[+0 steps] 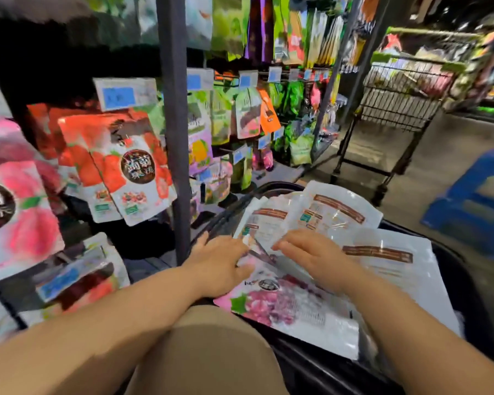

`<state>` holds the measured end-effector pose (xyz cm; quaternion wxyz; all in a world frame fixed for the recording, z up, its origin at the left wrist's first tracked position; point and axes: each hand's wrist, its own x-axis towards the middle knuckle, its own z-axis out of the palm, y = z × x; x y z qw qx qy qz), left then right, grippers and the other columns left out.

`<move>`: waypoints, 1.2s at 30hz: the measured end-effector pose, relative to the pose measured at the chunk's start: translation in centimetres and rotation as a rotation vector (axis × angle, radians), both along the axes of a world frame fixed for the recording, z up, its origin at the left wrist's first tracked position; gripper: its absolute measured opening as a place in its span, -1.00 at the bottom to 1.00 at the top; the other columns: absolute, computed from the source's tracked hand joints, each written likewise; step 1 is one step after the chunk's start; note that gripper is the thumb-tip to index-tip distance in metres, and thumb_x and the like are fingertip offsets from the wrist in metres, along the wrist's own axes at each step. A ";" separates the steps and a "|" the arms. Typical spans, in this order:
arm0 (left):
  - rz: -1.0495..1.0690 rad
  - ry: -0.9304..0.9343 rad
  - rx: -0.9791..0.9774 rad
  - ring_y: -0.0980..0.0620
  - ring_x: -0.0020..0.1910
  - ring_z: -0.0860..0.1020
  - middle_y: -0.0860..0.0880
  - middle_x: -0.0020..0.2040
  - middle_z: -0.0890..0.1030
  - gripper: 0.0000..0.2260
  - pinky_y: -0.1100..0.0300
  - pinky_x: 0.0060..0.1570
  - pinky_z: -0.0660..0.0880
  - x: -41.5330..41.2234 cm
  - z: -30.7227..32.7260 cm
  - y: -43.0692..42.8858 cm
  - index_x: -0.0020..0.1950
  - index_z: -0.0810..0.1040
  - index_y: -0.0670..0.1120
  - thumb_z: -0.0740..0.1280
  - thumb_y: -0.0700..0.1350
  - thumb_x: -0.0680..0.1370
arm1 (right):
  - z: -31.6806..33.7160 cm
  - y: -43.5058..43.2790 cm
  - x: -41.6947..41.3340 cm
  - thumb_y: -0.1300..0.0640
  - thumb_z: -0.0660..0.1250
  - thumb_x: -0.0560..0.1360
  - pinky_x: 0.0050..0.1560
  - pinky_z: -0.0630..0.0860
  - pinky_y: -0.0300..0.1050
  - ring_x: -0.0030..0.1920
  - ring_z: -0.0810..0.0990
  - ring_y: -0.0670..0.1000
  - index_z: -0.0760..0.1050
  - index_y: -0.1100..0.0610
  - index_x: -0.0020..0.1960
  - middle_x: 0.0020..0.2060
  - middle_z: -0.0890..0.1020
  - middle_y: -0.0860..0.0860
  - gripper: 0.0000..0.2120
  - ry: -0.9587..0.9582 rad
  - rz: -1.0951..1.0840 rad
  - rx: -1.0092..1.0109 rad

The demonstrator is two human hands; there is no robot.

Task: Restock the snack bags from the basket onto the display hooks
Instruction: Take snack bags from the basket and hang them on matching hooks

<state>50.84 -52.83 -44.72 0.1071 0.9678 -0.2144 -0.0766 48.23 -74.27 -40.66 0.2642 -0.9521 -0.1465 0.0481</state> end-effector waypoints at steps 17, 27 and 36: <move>-0.054 0.006 0.048 0.07 0.52 0.13 0.12 0.52 0.26 -0.60 -0.05 0.51 -0.19 -1.1 0.7 0.5 0.44 0.37 0.10 0.05 0.19 0.66 | 2.9 0.4 -4.6 -0.47 0.19 0.23 0.33 0.35 -0.15 0.32 0.39 -0.12 0.28 -0.13 0.50 0.36 0.37 -0.18 -0.10 0.366 0.165 -0.313; -0.107 0.167 0.219 -0.03 0.59 -0.08 0.06 0.63 -0.04 -0.50 -0.13 0.51 -0.27 -0.5 1.6 0.1 0.58 0.16 0.07 -0.02 0.21 0.67 | 2.6 1.4 -6.8 -0.36 0.43 0.37 0.38 0.33 -0.14 0.41 0.32 -0.14 0.12 -0.15 0.55 0.46 0.29 -0.23 -0.12 0.275 0.183 -0.412; -0.038 0.035 0.043 0.04 0.56 0.01 0.09 0.60 0.09 -0.56 -0.04 0.51 -0.26 -1.5 0.4 0.5 0.50 0.31 0.07 0.02 0.18 0.67 | 1.9 2.0 -6.8 -0.31 0.34 0.43 0.49 0.20 -0.14 0.54 0.03 -0.20 -0.27 -0.33 0.54 0.53 -0.10 -0.37 -0.05 0.206 0.284 -0.486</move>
